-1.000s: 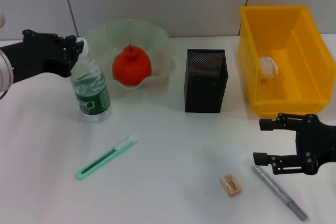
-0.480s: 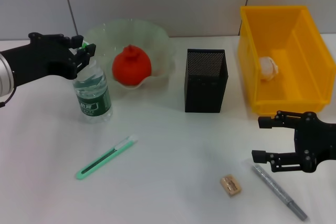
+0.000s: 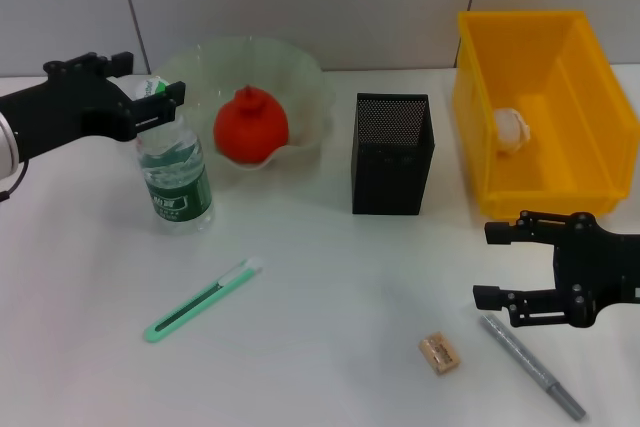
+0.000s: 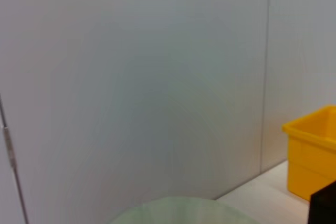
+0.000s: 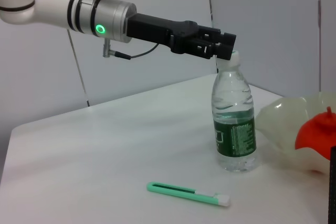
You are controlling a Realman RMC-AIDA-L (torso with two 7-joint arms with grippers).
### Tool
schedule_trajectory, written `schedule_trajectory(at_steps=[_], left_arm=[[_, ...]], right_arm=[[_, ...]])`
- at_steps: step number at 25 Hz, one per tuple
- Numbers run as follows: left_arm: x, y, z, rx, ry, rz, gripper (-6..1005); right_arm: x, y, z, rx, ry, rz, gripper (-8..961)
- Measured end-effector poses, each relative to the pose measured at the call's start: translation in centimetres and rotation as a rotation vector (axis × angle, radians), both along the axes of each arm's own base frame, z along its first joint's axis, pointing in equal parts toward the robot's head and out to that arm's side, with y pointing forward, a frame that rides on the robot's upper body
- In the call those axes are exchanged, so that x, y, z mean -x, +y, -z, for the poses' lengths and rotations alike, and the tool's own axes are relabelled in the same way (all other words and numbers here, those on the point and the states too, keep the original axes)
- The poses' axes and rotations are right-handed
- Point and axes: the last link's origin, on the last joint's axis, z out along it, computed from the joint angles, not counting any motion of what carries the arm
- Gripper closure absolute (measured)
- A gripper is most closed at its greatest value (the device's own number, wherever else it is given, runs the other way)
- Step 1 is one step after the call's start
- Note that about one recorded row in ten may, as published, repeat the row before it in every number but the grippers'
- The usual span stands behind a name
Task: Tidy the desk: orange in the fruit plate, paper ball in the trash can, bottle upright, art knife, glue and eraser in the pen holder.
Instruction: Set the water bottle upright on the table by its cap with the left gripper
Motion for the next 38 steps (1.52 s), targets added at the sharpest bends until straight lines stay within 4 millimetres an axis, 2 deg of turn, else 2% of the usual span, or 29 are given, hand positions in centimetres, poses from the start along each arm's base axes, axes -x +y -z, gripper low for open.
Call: schedule_trajectory(at_steps=[3, 8, 22, 27, 33, 38], left_arm=[[0.9, 0.4, 0.1, -0.005, -0.017, -0.011, 334], [2.1, 0.8, 0.9, 0.013, -0.014, -0.030, 201], [2.9, -0.1, 1.4, 0.018, -0.073, 0.008, 250], [2.9, -0.1, 1.5, 0.024, -0.066, 0.020, 470], [2.8, -0.4, 1.4, 0.013, -0.069, 0.043, 565], [2.8, -0.7, 0.0, -0.043, -0.099, 0.056, 566]], right_arm=[[0.1, 0.1, 0.0, 0.000, 0.000, -0.002, 130], [0.1, 0.1, 0.0, 0.001, -0.002, -0.004, 130], [0.1, 0.3, 0.1, -0.003, -0.006, 0.002, 130], [0.0, 0.2, 0.2, 0.002, 0.000, 0.007, 131], [0.0, 0.1, 0.3, 0.005, 0.004, 0.011, 131], [0.0, 0.0, 0.3, 0.010, 0.009, 0.008, 131]])
